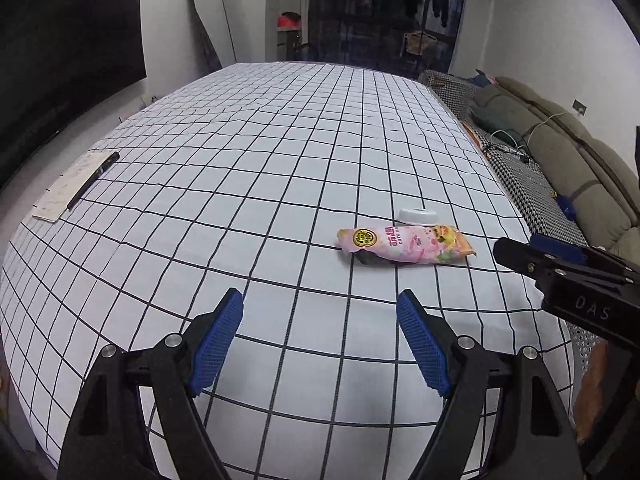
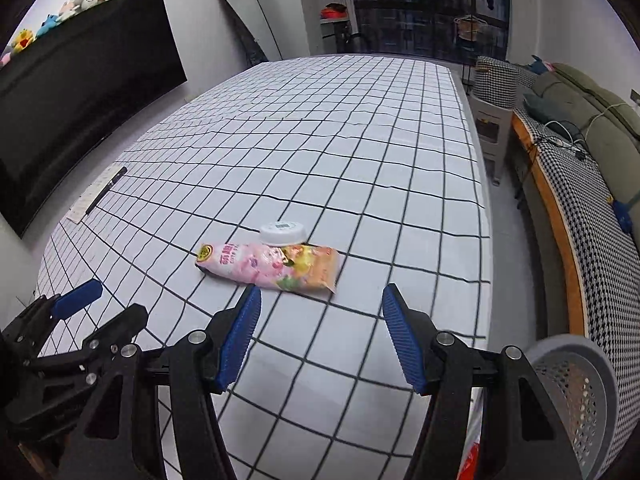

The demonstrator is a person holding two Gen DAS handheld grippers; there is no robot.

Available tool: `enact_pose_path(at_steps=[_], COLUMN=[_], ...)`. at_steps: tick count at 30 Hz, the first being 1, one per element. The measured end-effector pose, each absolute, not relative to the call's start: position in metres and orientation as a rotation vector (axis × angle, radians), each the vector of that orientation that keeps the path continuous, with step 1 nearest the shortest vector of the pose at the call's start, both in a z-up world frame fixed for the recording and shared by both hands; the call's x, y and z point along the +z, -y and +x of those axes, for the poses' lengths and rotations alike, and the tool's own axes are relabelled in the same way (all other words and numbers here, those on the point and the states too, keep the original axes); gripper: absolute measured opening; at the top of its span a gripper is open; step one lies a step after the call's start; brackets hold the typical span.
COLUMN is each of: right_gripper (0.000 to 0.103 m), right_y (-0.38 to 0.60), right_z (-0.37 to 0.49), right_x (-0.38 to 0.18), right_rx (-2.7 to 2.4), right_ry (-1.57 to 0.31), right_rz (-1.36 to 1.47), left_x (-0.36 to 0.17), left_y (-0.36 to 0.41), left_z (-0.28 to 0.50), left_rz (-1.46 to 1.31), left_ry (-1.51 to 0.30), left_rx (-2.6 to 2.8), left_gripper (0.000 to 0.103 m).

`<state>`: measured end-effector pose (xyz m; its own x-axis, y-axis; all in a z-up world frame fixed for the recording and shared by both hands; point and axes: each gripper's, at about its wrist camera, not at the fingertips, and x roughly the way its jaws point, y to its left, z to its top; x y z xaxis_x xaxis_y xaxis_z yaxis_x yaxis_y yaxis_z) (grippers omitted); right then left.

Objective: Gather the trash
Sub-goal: 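Move both open tools back over the bed toward the pink tube, then close the right tool on the white bottle cap beside the pink tube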

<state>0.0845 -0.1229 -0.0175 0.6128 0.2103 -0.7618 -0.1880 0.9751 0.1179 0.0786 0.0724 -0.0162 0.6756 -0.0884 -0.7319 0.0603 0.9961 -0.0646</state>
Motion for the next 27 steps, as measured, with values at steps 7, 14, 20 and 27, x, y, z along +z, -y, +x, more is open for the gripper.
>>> enact_pose_path(at_steps=[7,14,20,27], right_gripper=[0.061,0.061,0.060,0.042], right_y=[0.094,0.076,0.071,0.065], right_z=[0.127,0.157,0.171,0.175], right_x=[-0.028,-0.039,-0.053,-0.059], right_rx=[0.270,0.276,0.269,0.280], right_ry=[-0.926,-0.962,-1.006,-1.026], right_rz=[0.007,-0.015,-0.023,-0.041], left_x=[-0.018,-0.021,-0.024,-0.026], left_y=[-0.087,-0.094,-0.096,-0.100], left_z=[0.087,0.093,0.096,0.100], left_rz=[-0.056,-0.074,-0.079,-0.079], left_ry=[-0.830,-0.837,-0.841,-0.845], left_rx=[-0.079,-0.080,-0.083,-0.085], left_gripper=[0.078,0.078,0.078,0.078])
